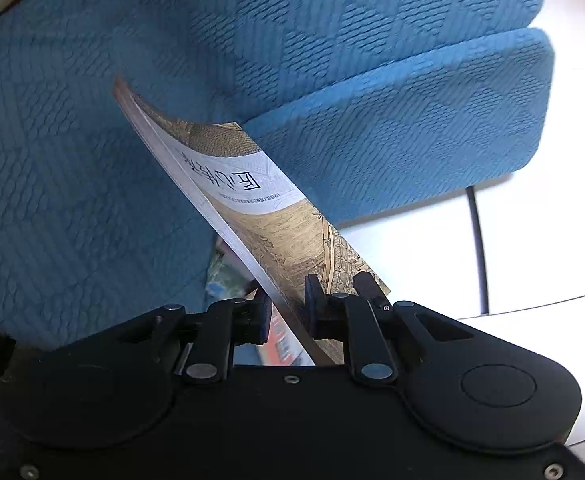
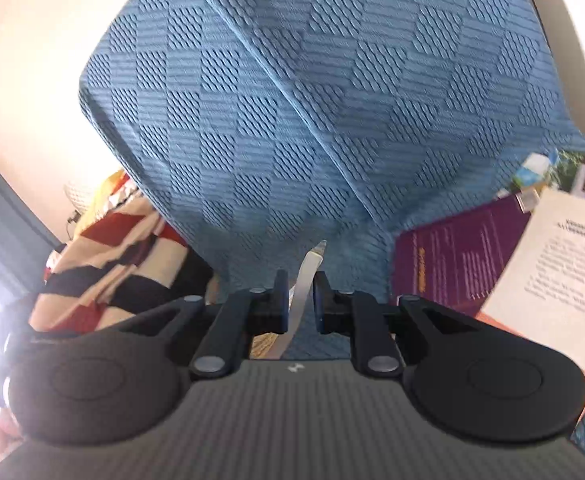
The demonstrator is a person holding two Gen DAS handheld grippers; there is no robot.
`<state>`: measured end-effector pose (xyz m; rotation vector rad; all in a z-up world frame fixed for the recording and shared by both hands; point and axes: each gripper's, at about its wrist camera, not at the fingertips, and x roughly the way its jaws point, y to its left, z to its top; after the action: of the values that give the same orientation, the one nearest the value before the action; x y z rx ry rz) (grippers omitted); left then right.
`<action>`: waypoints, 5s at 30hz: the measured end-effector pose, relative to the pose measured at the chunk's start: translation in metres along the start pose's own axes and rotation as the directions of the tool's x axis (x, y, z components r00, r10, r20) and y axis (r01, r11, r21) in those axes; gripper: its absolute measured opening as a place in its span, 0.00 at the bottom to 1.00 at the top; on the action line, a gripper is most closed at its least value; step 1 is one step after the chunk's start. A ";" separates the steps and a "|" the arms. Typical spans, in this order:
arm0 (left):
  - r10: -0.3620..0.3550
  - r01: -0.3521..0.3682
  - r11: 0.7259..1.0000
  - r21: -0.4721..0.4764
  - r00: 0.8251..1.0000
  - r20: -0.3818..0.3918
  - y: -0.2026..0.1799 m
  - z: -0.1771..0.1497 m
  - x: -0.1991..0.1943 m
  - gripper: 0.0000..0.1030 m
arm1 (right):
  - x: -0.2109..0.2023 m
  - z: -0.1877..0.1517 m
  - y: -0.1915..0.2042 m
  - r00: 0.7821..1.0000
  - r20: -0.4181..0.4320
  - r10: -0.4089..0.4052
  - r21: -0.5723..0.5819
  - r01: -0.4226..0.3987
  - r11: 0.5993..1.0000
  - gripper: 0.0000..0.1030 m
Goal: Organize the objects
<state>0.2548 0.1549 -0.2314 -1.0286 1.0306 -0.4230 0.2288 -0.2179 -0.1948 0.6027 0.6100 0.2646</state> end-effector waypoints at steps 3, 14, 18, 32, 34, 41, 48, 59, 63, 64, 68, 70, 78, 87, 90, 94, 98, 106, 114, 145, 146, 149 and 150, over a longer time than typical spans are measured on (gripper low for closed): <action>0.031 -0.031 0.999 -0.010 0.999 -0.021 0.014 -0.006 0.005 0.16 | 0.006 -0.015 -0.008 1.000 -0.020 -0.018 0.019 0.019 1.000 0.15; 0.202 -0.201 0.979 0.038 0.979 -0.021 0.023 -0.009 0.009 0.15 | 0.004 -0.064 -0.003 0.995 -0.072 -0.069 -0.060 0.065 0.996 0.15; 0.303 -0.301 0.950 0.081 0.953 -0.010 0.021 -0.011 0.013 0.14 | 0.006 -0.079 0.006 0.991 -0.112 -0.077 -0.106 0.066 0.992 0.15; 0.505 -0.497 0.862 0.099 0.860 -0.077 0.048 -0.013 0.038 0.13 | 0.028 -0.124 0.017 0.947 -0.294 -0.126 -0.168 0.078 0.983 0.15; 0.520 -0.512 0.853 0.098 0.850 -0.081 0.052 -0.013 0.042 0.13 | 0.032 -0.129 0.016 0.938 -0.322 -0.131 -0.169 0.079 0.982 0.15; 0.552 -0.544 0.831 0.119 0.832 -0.056 0.058 -0.021 0.046 0.18 | 0.039 -0.143 0.011 0.921 -0.366 -0.135 -0.157 0.082 0.984 0.15; 0.526 -0.519 0.848 0.109 0.849 -0.044 0.064 -0.018 0.043 0.51 | 0.037 -0.139 0.004 0.907 -0.400 -0.133 -0.090 0.105 0.990 0.29; 0.542 -0.543 0.816 0.198 0.838 0.063 0.029 -0.024 0.022 0.62 | 0.015 -0.120 0.018 0.893 -0.408 -0.189 -0.151 0.139 0.979 0.31; 0.517 -0.534 0.804 0.261 0.845 0.139 -0.006 -0.029 0.007 0.63 | -0.003 -0.099 0.034 0.922 -0.340 -0.186 -0.180 0.131 0.975 0.31; 0.507 -0.530 0.802 0.275 0.848 0.155 -0.014 -0.031 0.003 0.64 | -0.009 -0.092 0.039 0.931 -0.318 -0.180 -0.185 0.126 0.975 0.31; 0.474 -0.512 0.789 0.339 0.859 0.194 -0.049 -0.035 -0.010 0.67 | -0.032 -0.063 0.055 0.957 -0.225 -0.184 -0.218 0.135 0.967 0.31; 0.451 -0.504 0.784 0.364 0.864 0.225 -0.067 -0.039 -0.021 0.70 | -0.046 -0.049 0.060 0.966 -0.182 -0.181 -0.210 0.141 0.967 0.31; 0.366 -0.483 0.754 0.446 0.872 0.325 -0.127 -0.063 -0.050 0.79 | -0.097 -0.021 0.075 0.979 -0.084 -0.184 -0.232 0.160 0.959 0.31; 0.341 -0.505 0.710 0.492 0.857 0.387 -0.163 -0.095 -0.059 0.99 | -0.131 -0.029 0.075 0.979 -0.054 -0.194 -0.210 0.179 0.961 0.31; 0.327 -0.494 0.703 0.511 0.863 0.385 -0.171 -0.105 -0.062 0.99 | -0.140 -0.032 0.078 0.979 -0.040 -0.202 -0.225 0.189 0.956 0.31; 0.313 -0.479 0.702 0.527 0.872 0.376 -0.177 -0.119 -0.063 0.99 | -0.147 -0.036 0.078 0.975 -0.029 -0.221 -0.229 0.209 0.951 0.35; 0.312 -0.479 0.693 0.538 0.873 0.375 -0.181 -0.130 -0.065 0.99 | -0.150 -0.042 0.074 0.973 -0.037 -0.229 -0.225 0.215 0.950 0.59; 0.319 -0.485 0.682 0.548 0.871 0.374 -0.189 -0.144 -0.066 1.00 | -0.150 -0.042 0.066 0.964 -0.075 -0.255 -0.216 0.234 0.948 0.90; 0.350 -0.504 0.660 0.557 0.862 0.366 -0.203 -0.151 -0.057 1.00 | -0.156 -0.037 0.058 0.960 -0.049 -0.276 -0.210 0.261 0.942 0.90; 0.468 -0.520 0.696 0.496 0.852 0.236 -0.279 -0.158 -0.021 1.00 | -0.174 -0.023 -0.011 0.938 -0.072 -0.338 -0.046 0.335 0.941 0.90; 0.464 -0.515 0.705 0.487 0.855 0.232 -0.279 -0.157 -0.020 1.00 | -0.174 -0.022 -0.011 0.937 -0.074 -0.341 -0.051 0.338 0.940 0.90; 0.461 -0.511 0.715 0.477 0.858 0.227 -0.281 -0.157 -0.017 1.00 | -0.174 -0.019 -0.015 0.935 -0.080 -0.346 -0.062 0.342 0.938 0.90; 0.464 -0.514 0.714 0.475 0.856 0.229 -0.282 -0.158 -0.015 1.00 | -0.174 -0.017 -0.017 0.934 -0.081 -0.348 -0.063 0.343 0.937 0.90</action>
<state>0.1568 -0.0516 -0.0024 -0.2523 0.9829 -0.1883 0.0813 -0.2934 -0.1366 0.4288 0.7836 -0.0256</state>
